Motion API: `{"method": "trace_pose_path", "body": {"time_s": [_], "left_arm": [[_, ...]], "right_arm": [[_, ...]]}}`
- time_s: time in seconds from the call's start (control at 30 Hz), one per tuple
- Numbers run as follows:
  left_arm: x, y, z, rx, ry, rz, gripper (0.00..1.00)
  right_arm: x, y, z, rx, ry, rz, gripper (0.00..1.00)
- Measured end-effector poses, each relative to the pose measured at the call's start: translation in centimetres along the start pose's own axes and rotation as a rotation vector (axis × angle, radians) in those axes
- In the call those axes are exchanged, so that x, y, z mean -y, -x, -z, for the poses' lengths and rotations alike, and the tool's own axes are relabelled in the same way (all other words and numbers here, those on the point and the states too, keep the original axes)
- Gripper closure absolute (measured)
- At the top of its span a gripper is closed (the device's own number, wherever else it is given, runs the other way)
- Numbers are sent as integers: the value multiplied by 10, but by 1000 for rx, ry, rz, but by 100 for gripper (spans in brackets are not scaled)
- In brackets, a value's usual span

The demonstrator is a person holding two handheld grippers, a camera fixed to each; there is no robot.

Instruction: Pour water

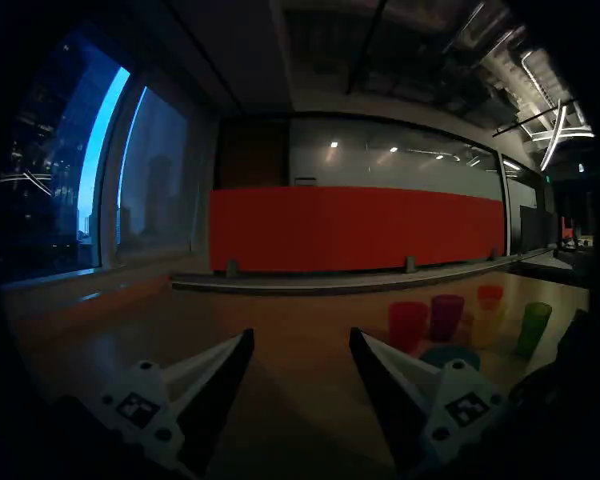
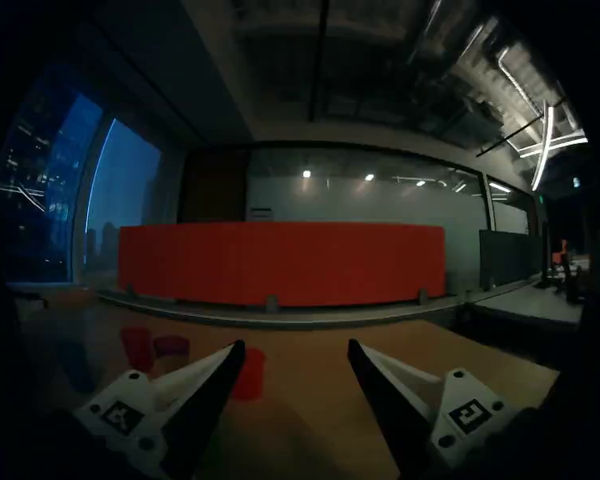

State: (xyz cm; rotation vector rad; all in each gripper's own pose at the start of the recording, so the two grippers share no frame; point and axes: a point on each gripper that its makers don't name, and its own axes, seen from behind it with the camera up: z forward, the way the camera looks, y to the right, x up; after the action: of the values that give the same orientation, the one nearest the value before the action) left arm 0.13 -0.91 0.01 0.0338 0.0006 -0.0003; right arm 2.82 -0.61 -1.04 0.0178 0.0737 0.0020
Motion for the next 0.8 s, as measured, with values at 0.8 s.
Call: {"method": "trace_pose_path", "body": {"time_s": [0.8], "left_arm": [[0, 0, 0, 0, 0, 0, 12]], "right_arm": [[-4, 31, -8, 63, 8, -12, 1]]}}
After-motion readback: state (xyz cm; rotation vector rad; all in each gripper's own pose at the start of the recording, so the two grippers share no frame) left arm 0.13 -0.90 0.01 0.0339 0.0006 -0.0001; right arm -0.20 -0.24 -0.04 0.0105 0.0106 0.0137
